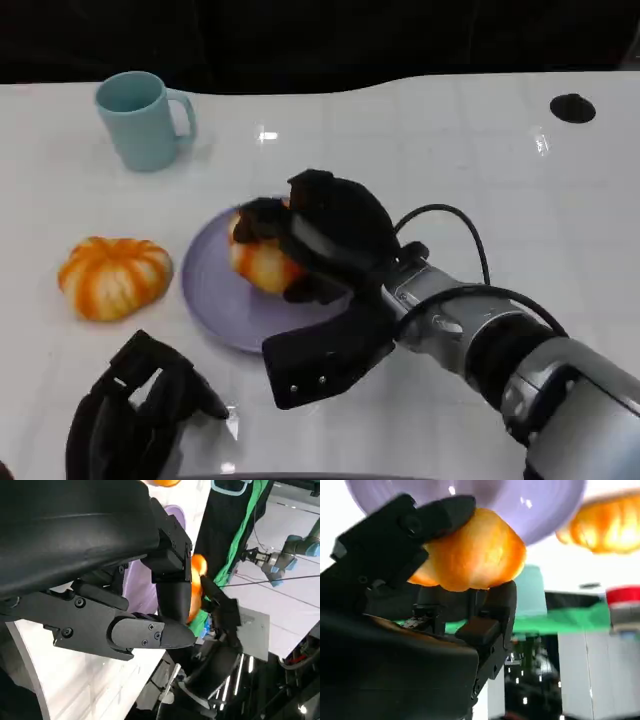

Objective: Grasp the bread from the table and place it into the plate.

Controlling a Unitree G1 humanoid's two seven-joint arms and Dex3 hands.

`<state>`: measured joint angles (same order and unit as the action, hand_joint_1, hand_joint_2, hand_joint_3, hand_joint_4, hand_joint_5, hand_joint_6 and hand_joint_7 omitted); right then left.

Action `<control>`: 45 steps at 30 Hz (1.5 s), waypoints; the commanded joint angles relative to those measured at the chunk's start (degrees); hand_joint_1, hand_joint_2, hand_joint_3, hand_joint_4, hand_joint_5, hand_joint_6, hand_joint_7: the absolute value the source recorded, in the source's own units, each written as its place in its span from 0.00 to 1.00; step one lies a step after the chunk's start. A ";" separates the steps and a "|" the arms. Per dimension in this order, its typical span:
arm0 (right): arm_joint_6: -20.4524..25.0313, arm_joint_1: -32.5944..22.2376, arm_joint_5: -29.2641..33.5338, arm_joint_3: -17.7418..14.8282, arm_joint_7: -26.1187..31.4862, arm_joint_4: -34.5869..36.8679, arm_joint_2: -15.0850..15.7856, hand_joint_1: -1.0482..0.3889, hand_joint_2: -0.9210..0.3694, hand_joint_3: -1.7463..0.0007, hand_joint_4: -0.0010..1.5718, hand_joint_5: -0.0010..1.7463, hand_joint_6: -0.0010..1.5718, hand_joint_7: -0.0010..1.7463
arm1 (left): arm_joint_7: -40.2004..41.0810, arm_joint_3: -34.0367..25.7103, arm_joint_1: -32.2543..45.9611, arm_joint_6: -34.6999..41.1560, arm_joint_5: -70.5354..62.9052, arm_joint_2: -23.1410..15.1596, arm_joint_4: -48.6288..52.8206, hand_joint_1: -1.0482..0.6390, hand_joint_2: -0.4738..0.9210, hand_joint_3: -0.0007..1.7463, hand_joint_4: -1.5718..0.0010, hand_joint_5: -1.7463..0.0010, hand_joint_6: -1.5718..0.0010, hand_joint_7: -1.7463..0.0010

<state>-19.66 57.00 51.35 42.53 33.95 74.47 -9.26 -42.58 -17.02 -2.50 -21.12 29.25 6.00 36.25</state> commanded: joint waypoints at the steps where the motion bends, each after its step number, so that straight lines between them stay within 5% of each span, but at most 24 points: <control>1: 1.58 1.43 0.25 0.87 -2.82 -0.60 0.11 0.33 0.00 0.85 0.39 0.06 0.35 0.00 | -0.49 -0.20 0.31 -0.86 -0.06 -0.86 0.24 0.30 1.00 0.17 0.61 0.00 0.69 0.14; 10: 2.71 1.06 -0.56 0.74 -6.98 -1.94 0.71 0.23 0.00 0.82 0.19 0.00 0.20 0.00 | 0.28 -0.14 0.14 -0.53 -0.18 -0.66 0.12 0.29 1.00 0.15 0.61 0.00 0.67 0.16; 18: 1.16 0.29 -1.89 -0.27 -10.27 -4.76 2.15 0.19 0.00 0.80 0.14 0.00 0.15 0.00 | 0.47 -0.03 0.66 0.18 0.00 -0.51 -0.47 0.29 1.00 0.14 0.60 0.00 0.67 0.14; 26: -2.76 -3.53 -6.93 -3.97 -13.52 -10.07 4.69 0.21 0.00 0.78 0.16 0.01 0.15 0.00 | -0.33 -0.67 0.48 -0.01 0.65 -0.82 -0.05 0.28 1.00 0.14 0.60 0.00 0.67 0.15; 38: -18.89 -13.86 -14.30 -10.89 -13.21 -20.69 12.19 0.28 0.00 0.77 0.32 0.09 0.28 0.05 | -0.95 -0.66 0.90 -0.85 0.60 -1.54 0.10 0.30 1.00 0.17 0.60 0.00 0.69 0.10; 44: -22.41 -20.52 -25.46 -16.30 -25.05 -28.75 14.03 0.28 0.00 0.78 0.39 0.15 0.35 0.07 | 0.00 -0.35 0.93 0.40 0.43 -1.52 -0.48 0.29 1.00 0.15 0.60 0.00 0.69 0.10; 45: -22.69 -21.69 -27.41 -17.30 -26.67 -29.85 14.01 0.28 0.00 0.79 0.38 0.24 0.38 0.07 | -0.10 -0.34 0.85 0.66 0.59 -1.47 -0.44 0.29 1.00 0.15 0.60 0.00 0.69 0.10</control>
<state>-41.31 37.91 28.65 27.83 10.61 47.43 4.00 -42.81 -17.14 -1.85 -20.99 29.79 5.51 36.16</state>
